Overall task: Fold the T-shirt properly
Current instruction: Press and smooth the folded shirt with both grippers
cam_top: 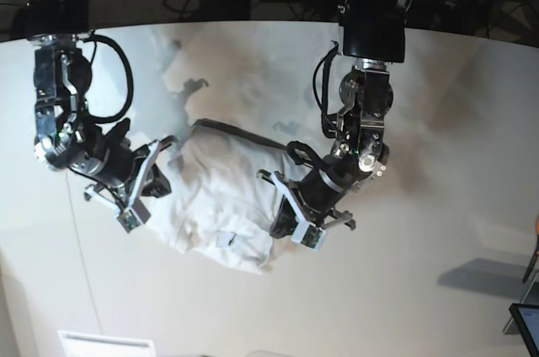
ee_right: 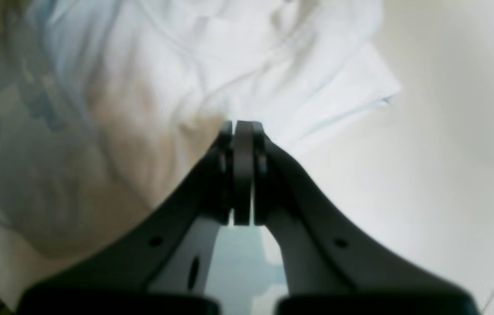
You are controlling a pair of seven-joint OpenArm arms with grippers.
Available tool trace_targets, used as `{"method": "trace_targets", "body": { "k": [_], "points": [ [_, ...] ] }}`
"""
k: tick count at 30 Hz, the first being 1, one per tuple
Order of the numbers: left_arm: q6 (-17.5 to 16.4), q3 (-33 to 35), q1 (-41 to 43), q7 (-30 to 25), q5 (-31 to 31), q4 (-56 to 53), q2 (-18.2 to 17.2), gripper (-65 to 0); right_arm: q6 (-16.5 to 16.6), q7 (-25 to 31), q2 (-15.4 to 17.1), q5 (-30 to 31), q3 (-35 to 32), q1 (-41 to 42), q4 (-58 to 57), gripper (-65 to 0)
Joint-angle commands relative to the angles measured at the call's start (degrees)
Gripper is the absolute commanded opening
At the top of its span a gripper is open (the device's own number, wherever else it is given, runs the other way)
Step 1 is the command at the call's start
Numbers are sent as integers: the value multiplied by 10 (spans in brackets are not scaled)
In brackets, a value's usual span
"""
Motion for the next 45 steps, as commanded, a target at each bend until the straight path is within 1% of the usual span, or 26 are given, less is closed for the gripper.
{"method": "trace_targets", "body": {
  "k": [1, 6, 8, 13, 18, 21, 23, 28, 30, 32, 35, 37, 39, 42, 44, 45],
  "points": [
    [-1, 1, -2, -11, -6, 10, 3, -650, 3, 2, -8, 9, 1, 11, 12, -650],
    [-1, 1, 39, -11, -1, 17, 8, -650, 3, -9, -40, 9, -2, -7, 13, -650],
    [-1, 0, 51, -11, -1, 17, 7, -650, 4, -9, -46, 9, -2, -12, 13, -650],
    [0, 0, 59, -11, 0, 11, 6, -650, 4, -7, -54, 9, -3, -20, 9, -650],
    [0, 5, 63, -11, -4, 11, 8, -650, 4, 4, -54, 9, -2, -22, -45, -650],
    [0, 5, 75, -11, -5, 15, 13, -650, 4, 33, -50, 9, -2, -22, -72, -650],
    [0, 2, 79, -11, -5, 14, 24, -650, 4, 44, -47, 5, -1, -21, -89, -650],
    [0, 6, 97, -11, -5, 11, 33, -650, 4, 67, -18, 5, -3, -1, -126, -650],
    [0, 2, 100, -11, -5, 15, 45, -650, 5, 70, -6, 5, -3, 15, -144, -650],
    [0, 1, 98, -11, -5, 17, 46, -650, 8, 74, 1, 5, -3, 26, -161, -650],
    [0, 1, 97, -11, -5, 33, 54, -650, 38, 89, 8, 5, -3, 35, -177, -650],
    [0, 0, 97, -11, -5, 57, 54, -650, 47, 93, 9, 5, -3, 44, -190, -650],
    [2, 0, 97, -11, -5, 85, 54, -650, 48, 93, 9, 4, -3, 53, -205, -650],
    [25, 0, 98, -10, -5, 116, 51, -650, 48, 94, 9, 4, -3, 65, -214, -650],
    [29, 0, 100, -8, -1, 135, 44, -650, 48, 94, 11, 4, -3, 68, -214, -650],
    [31, 0, 100, 7, -1, 143, 37, -650, 48, 94, 12, 4, -3, 73, -214, -650]
  ]
}}
